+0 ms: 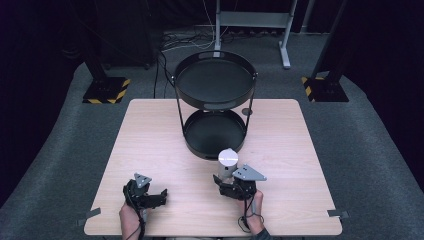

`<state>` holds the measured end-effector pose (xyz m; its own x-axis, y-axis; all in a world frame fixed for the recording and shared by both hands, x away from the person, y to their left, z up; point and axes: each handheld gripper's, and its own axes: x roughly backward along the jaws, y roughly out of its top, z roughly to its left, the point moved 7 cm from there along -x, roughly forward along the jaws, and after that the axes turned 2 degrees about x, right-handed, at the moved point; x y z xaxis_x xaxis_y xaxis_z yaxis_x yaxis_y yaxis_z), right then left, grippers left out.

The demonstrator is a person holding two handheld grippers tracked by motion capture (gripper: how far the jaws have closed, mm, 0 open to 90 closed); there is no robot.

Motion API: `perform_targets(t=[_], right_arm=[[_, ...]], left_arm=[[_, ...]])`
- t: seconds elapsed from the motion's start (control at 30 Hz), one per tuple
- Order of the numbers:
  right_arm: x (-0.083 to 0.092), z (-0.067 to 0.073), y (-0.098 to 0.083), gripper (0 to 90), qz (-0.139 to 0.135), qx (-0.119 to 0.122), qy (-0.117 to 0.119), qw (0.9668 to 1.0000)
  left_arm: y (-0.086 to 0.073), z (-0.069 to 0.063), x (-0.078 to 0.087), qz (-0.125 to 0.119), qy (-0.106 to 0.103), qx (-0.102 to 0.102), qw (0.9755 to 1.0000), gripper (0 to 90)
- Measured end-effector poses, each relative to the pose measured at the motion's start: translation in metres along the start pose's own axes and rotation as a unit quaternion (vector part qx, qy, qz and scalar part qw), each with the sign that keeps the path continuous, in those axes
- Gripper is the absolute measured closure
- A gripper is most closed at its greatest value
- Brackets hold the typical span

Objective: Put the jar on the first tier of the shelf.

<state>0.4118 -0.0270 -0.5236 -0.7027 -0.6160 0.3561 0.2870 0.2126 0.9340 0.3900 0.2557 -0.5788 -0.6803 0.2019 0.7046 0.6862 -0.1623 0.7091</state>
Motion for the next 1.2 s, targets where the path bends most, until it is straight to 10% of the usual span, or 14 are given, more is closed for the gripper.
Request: perform_targets(t=[1.2], right_arm=[[0.002, -0.012, 0.021, 30.1, -0.006, 0.017, -0.008, 0.9998]], left_arm=[[0.0, 0.0, 0.0, 0.0, 0.0, 0.0, 1.0, 0.2]])
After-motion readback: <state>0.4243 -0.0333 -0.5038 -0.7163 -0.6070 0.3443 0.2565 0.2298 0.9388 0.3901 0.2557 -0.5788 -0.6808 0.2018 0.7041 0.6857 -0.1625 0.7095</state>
